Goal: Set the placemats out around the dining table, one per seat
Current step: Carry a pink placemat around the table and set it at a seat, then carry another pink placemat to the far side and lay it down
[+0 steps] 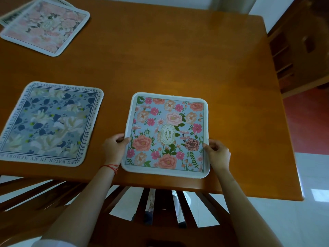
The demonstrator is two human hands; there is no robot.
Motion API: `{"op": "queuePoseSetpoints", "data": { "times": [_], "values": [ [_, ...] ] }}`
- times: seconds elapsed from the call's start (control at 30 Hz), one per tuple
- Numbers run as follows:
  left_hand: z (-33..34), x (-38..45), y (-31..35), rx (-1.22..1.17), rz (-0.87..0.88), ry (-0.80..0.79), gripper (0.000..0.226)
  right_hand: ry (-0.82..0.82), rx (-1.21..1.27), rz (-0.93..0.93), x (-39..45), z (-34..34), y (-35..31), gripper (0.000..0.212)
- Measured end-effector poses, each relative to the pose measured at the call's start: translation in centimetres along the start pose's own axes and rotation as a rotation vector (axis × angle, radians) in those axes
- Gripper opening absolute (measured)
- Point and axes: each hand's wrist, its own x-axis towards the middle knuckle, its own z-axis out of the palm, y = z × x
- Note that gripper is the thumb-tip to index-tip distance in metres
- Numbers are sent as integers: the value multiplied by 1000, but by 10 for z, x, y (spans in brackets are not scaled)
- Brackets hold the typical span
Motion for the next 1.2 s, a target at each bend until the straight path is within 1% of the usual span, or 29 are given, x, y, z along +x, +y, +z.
{"op": "queuePoseSetpoints", "data": {
  "times": [0.13,0.4,0.53,0.6,0.7,0.83,1.03,1.2],
  "values": [
    [-1,1,0,-1,-11,-10,27,-15,-10,-2,1,-1,1,20],
    [0,-4,5,49,22,-16,24,-28,-46,0,-2,-3,-4,20],
    [-2,-13,7,108,88,7,26,-40,-98,-19,-10,-5,-8,22],
    [-4,-17,6,170,116,10,28,-35,-181,-77,-14,-5,-9,24],
    [-6,-27,8,259,149,-40,38,-67,-376,-181,-23,-4,-12,36],
    [-7,-45,11,364,326,-79,43,-129,-538,-355,-36,-3,-24,45],
    [-15,-76,16,457,467,-35,43,-171,-593,-546,-59,-3,-45,45],
    [-26,-103,17,504,480,58,42,-221,-619,-661,-72,-2,-55,47]
  ]
}}
